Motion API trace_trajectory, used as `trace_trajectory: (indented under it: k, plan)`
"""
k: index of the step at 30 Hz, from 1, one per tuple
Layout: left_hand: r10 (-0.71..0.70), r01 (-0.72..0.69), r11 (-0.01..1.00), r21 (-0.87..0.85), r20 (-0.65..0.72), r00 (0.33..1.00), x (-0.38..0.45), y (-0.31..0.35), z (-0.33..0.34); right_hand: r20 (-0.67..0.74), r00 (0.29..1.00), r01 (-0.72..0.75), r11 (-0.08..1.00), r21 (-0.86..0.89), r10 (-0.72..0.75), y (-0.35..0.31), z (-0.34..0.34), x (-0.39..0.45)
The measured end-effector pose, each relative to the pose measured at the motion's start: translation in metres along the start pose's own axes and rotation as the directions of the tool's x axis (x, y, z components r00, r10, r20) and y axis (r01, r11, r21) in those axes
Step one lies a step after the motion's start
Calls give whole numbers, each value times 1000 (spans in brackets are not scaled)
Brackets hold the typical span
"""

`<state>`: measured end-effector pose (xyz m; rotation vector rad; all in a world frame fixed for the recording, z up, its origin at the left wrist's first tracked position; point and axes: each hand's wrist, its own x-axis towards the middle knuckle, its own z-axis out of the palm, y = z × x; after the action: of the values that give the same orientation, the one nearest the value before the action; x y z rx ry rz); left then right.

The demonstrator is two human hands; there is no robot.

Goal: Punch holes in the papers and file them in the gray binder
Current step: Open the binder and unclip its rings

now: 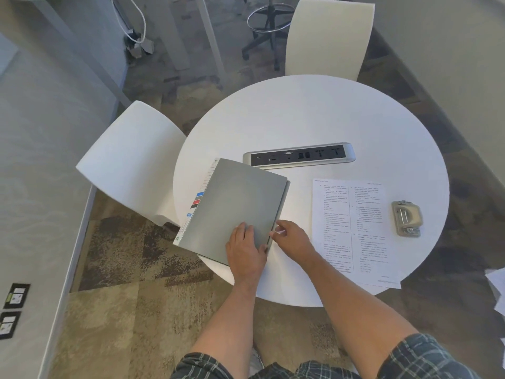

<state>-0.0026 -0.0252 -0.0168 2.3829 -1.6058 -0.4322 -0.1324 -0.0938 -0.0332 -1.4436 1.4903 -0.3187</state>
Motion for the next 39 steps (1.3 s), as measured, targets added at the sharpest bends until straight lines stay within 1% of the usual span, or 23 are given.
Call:
trace_trajectory:
  k: [5,8,12,16,20,22,27,31,39]
  plan:
    - [-6,6,1000,0,16,1000,-3,-9,1,-38,993,-103,989,108,108,-4,10,8]
    - [-2,2,1000,-12,24,1000,-3,-14,0,-42,988,-137,971,193,148,-6,15,8]
    - [8,-8,999,-32,12,1000,-3,-17,-1,-55,968,-212,915,344,245,-9,21,10]
    - [29,-29,999,-27,8,1000,-3,-18,-2,-30,959,-250,890,380,282,-15,23,11]
    - [37,-38,999,-27,-11,999,-4,-17,-5,16,960,-264,878,400,281,-22,20,10]
    - [44,-45,999,-14,-18,999,-5,-15,-6,28,963,-254,868,427,268,-24,17,8]
    - [79,-79,997,8,-31,996,-9,-4,-13,-5,974,-201,871,447,227,-31,0,0]
    - [123,-122,992,10,-92,988,-13,18,-21,-51,977,-164,884,438,206,-35,-22,-7]
    - [186,-185,981,52,-5,983,-19,61,-35,-138,982,-65,918,392,128,-30,-65,-20]
